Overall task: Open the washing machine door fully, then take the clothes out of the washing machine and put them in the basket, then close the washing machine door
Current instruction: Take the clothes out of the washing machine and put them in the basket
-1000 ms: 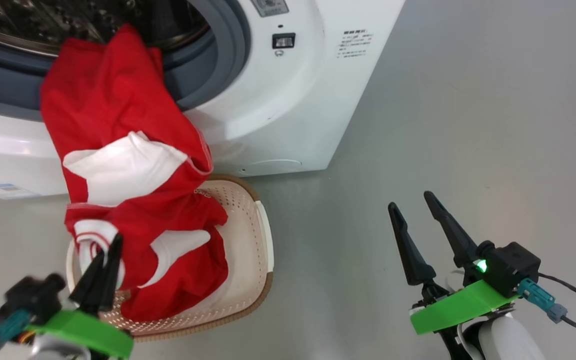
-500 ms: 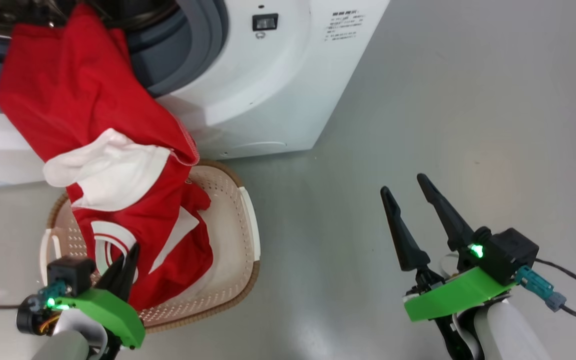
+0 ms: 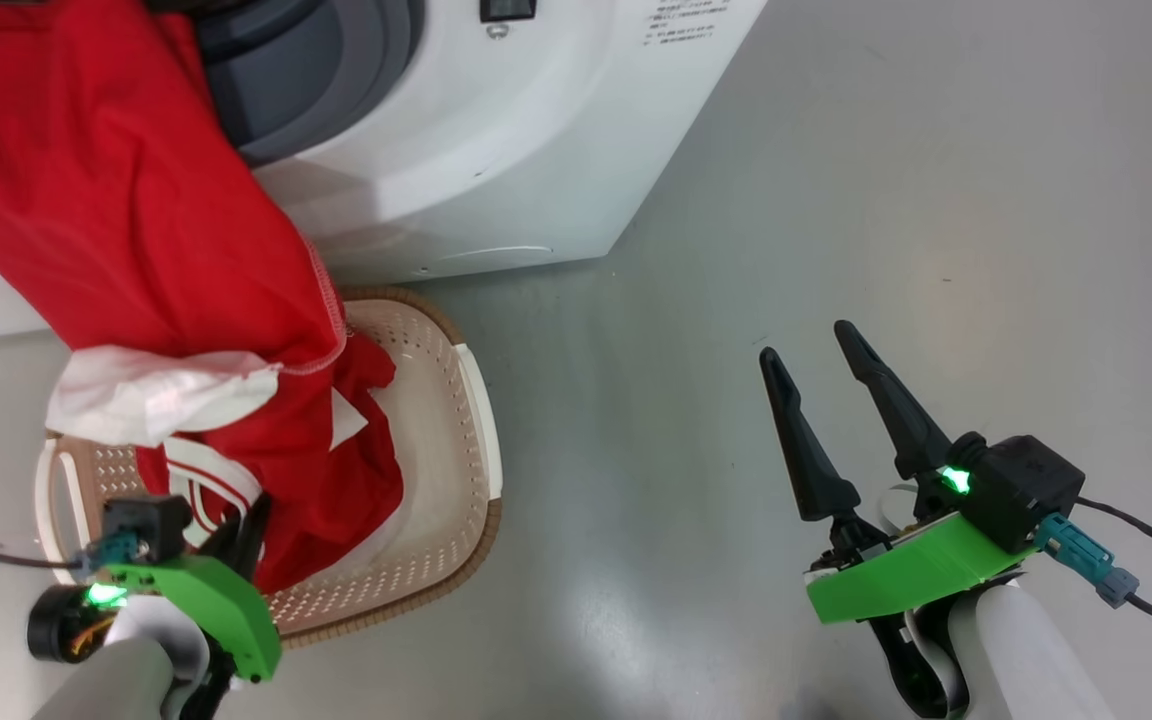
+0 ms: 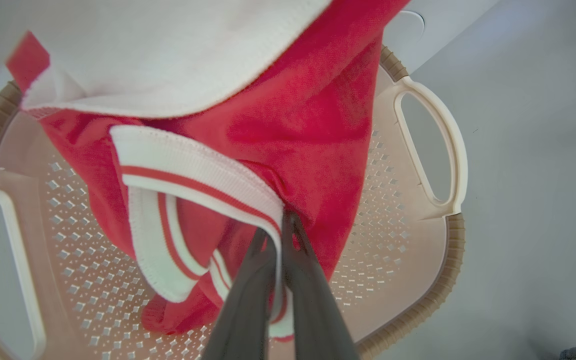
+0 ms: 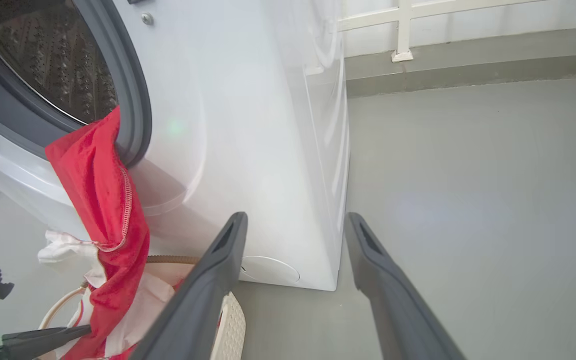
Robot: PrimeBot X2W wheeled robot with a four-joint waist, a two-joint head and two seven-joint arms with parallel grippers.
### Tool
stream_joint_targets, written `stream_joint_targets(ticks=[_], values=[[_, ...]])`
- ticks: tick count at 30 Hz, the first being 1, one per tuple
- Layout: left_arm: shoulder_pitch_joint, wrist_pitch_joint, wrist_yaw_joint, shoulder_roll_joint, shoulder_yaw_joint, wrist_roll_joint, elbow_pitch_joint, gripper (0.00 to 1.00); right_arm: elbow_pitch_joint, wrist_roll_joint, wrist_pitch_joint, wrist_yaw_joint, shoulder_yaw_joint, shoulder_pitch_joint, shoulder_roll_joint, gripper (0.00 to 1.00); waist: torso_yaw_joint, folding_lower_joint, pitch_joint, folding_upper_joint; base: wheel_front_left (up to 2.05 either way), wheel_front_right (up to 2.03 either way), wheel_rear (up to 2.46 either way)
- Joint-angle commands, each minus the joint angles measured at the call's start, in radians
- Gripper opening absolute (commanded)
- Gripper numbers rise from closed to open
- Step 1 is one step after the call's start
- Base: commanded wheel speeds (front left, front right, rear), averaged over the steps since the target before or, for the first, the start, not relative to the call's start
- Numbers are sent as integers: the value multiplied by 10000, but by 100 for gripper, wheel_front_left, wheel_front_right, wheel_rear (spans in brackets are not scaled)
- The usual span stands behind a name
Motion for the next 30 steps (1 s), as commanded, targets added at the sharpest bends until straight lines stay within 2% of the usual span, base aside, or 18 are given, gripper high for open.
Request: stream_joint_targets(ticks=[1,2,9,15,20,30], values=[[-170,-95,-28,383,115,-169,44,71,-252,120,-48,16,254,-94,64,100,-8,0,37,0,0,0,0],[-241,-95,-28,389,4,-275,94,100,-249,115,-48,16,249,-102,64,100,-5,0,50,0,0,0,0],[-607,-95,-28,507,-336,-718,23,100,-237,87,-48,16,198,-128,64,100,74,0,56,0,0,0,0],[-736,-95,-28,687,22,-803,-338,100,-229,46,-48,16,135,-120,64,100,203,0,10,0,0,0,0],[-750,-95,-28,861,784,-560,-902,100,-215,-17,-48,16,66,-98,64,100,347,0,-51,0,0,0,0],[-260,-95,-28,961,3159,692,-2495,100,-152,-157,-48,16,-46,-43,64,100,654,0,-272,0,0,0,0]])
